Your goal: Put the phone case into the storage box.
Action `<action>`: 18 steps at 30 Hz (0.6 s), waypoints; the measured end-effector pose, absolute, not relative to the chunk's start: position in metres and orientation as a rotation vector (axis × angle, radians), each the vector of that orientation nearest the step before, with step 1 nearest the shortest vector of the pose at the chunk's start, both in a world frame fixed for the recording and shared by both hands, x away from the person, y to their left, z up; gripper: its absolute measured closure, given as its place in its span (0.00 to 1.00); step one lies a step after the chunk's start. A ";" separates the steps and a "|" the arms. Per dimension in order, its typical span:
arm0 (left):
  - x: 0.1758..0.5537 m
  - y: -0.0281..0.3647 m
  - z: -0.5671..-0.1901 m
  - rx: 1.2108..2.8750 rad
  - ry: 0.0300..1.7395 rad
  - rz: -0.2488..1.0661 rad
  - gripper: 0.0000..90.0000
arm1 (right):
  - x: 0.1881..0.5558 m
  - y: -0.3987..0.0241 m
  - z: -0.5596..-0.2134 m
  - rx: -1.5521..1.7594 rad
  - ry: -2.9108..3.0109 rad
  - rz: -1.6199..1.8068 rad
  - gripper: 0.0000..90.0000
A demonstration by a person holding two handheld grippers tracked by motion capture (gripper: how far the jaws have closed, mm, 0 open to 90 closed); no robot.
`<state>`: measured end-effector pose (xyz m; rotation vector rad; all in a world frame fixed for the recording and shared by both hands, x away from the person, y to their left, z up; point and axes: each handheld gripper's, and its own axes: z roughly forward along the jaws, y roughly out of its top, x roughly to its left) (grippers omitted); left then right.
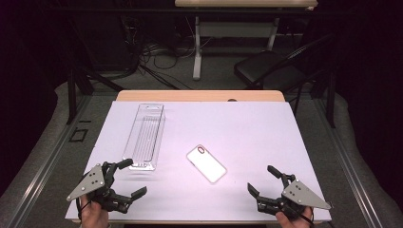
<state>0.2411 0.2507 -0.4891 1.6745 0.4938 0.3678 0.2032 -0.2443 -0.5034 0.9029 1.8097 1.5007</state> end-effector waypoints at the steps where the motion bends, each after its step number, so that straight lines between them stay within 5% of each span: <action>1: 0.241 0.250 -0.489 1.683 0.497 0.367 0.00 | 0.203 -0.244 -0.504 0.907 1.810 1.499 0.16; 18: 0.241 0.254 -0.489 1.675 0.509 0.380 0.00 | 0.211 -0.239 -0.497 0.953 1.837 1.454 0.16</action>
